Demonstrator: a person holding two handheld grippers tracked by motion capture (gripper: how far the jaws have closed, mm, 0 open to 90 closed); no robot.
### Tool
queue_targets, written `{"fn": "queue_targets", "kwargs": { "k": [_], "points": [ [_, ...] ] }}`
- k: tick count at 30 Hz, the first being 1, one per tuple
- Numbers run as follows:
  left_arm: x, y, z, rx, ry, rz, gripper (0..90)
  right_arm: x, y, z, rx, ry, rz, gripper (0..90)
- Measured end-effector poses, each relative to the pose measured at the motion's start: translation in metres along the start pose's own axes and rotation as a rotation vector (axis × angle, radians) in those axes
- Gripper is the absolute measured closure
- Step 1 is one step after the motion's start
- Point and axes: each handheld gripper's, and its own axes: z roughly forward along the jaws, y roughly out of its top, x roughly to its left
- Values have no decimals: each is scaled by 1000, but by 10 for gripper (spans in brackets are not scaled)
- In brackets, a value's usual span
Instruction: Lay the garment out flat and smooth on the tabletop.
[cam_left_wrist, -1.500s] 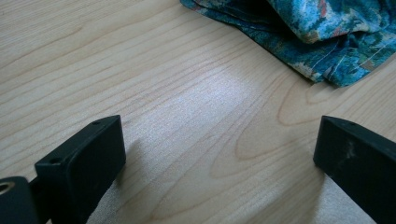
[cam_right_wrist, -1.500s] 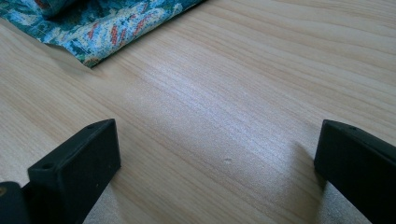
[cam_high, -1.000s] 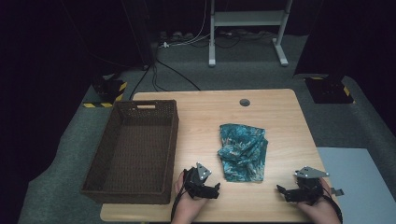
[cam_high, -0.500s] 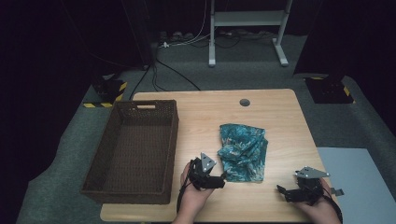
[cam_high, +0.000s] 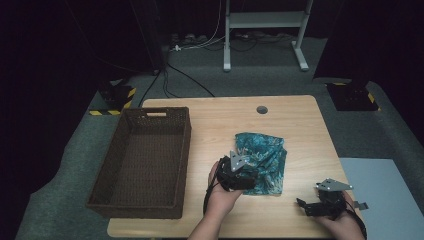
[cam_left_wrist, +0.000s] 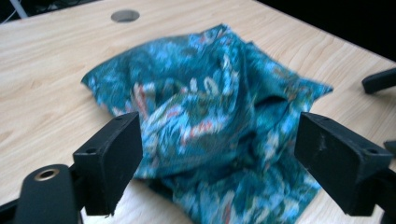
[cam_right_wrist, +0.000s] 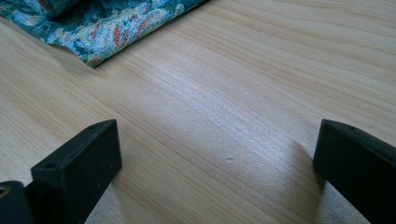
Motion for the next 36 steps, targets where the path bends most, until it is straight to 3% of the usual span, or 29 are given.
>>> {"fn": "queue_targets", "kwargs": {
  "k": [18,36],
  "points": [
    [-11,17,28,-9,-57,11,285,0,0,0,-1,-1,2,12],
    [-21,20,53,63,-70,64,461,-1,0,0,-4,0,6,15]
  ]
}}
